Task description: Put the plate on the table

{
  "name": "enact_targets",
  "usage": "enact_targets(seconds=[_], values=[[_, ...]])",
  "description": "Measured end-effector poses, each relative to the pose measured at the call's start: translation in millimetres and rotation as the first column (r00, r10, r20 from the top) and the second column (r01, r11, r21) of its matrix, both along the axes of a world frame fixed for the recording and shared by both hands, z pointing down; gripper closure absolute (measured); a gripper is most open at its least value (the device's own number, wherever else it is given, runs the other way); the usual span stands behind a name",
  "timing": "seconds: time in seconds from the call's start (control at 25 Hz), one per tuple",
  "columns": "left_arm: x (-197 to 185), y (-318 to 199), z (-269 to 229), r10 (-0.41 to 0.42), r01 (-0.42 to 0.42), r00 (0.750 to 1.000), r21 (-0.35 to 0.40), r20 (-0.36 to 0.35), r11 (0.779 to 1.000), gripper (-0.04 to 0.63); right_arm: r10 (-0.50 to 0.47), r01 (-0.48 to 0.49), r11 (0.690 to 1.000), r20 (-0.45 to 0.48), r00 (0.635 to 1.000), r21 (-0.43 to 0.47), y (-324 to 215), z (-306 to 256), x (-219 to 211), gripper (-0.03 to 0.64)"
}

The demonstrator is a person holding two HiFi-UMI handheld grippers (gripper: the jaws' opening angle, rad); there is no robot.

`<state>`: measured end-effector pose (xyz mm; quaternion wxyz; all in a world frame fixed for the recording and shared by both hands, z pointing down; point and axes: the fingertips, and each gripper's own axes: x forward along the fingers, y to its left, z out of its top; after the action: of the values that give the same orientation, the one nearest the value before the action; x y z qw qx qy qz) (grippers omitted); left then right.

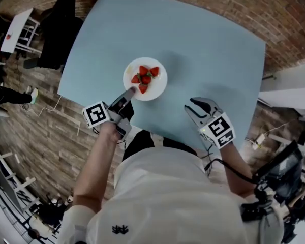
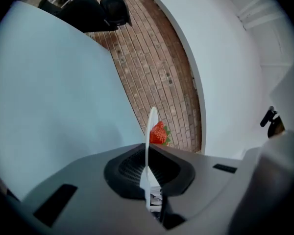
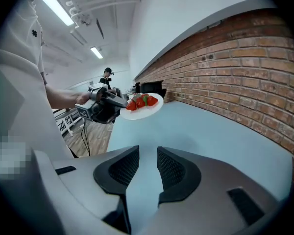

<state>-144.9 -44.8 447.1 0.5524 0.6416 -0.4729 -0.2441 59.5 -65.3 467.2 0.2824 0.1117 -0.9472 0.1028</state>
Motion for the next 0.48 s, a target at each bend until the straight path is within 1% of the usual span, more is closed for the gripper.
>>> enact_targets(seconds=[0.12,0.28,0.48], values=[[-3.7,-32.4,16.8,0.043,-0.043,0.999,-0.032,0.003,0.999,0.588,0.050,-0.050,0.999,-0.010,0.999,-0.015,-13.6,5.2,0.5,0.506],[-0.4,-75.6,34.3,0.125,-0.126,0.992,-0.045,-0.019,0.991,0.588,0.132,-0.133,0.991,-0.027,0.991,-0.020,-25.6,7.7,-1.4,0.506],[-1.0,-118.0,64.5,0.178,-0.182,0.983,-0.099,-0.048,0.978,0.588,0.210,-0.211,0.977,-0.043,0.977,-0.038,-34.7,6.2,-8.8,0.506]])
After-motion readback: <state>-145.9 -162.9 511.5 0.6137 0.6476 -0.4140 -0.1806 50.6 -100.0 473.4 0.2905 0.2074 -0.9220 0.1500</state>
